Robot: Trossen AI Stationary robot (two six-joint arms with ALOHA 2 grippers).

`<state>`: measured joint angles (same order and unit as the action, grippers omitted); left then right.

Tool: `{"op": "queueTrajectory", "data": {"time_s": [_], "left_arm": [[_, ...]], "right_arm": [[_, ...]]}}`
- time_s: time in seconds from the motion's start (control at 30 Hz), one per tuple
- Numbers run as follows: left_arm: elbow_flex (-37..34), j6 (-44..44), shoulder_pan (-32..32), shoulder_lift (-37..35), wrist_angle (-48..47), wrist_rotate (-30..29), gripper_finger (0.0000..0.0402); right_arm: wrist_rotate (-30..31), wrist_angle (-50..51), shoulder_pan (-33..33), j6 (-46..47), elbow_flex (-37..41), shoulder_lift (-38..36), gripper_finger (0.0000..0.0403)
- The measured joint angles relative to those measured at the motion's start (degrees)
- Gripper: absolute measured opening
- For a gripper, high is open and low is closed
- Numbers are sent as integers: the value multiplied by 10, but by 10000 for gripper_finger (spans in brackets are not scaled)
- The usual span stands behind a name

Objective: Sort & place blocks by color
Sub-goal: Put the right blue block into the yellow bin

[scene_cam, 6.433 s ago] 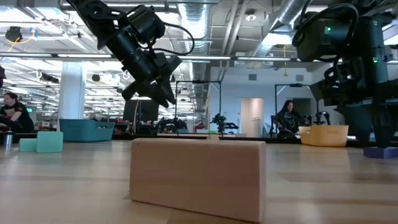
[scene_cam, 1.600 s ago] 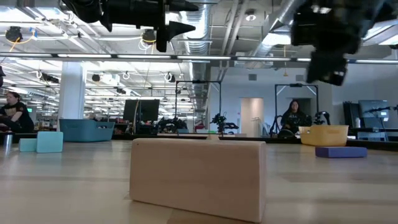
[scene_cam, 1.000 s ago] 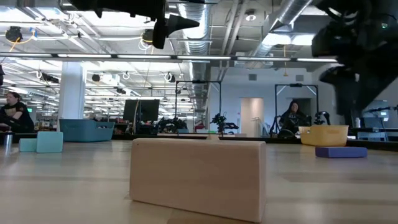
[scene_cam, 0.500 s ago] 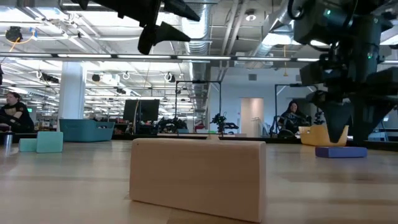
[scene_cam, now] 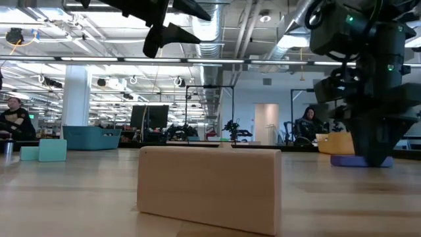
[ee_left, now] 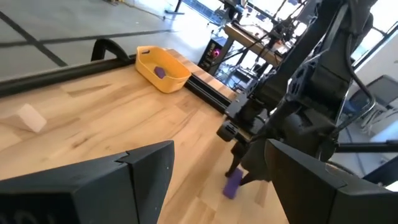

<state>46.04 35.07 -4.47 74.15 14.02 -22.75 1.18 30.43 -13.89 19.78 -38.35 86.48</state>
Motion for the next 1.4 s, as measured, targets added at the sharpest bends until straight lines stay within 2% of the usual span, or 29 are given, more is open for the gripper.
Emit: {"op": "queueTrajectory", "data": {"time_s": [0.1,0.23,0.3,0.4,0.5,0.6,0.73,0.9,1.03,1.17,1.3,1.4], "left_arm": [[0,50,0,0,-1,-1,240],[0,88,0,0,-2,-4,240],[0,90,0,0,-1,-4,240],[0,80,1,0,9,25,240],[0,82,0,0,13,43,240],[0,85,0,0,12,44,240],[0,69,7,0,14,47,240],[0,52,23,-3,17,117,240],[-1,44,41,-32,9,181,240],[-1,-6,84,-92,-31,190,240],[0,-78,152,-147,-70,180,240],[0,-117,214,-159,-84,216,240]], "right_arm": [[3,-6,-5,56,2,-17,88],[19,-24,-19,139,4,-66,87],[51,-36,-29,178,3,-98,87],[129,-70,-49,224,3,-136,92],[195,-117,-67,242,3,-159,98],[216,-164,-67,223,2,-162,94],[249,-172,-57,170,-39,-133,92],[261,-168,-28,50,-135,-71,92],[286,-162,-1,-4,-218,-21,92],[309,-154,30,-45,-285,21,92],[319,-155,70,-62,-333,48,92],[320,-164,104,-91,-365,67,92]]}}
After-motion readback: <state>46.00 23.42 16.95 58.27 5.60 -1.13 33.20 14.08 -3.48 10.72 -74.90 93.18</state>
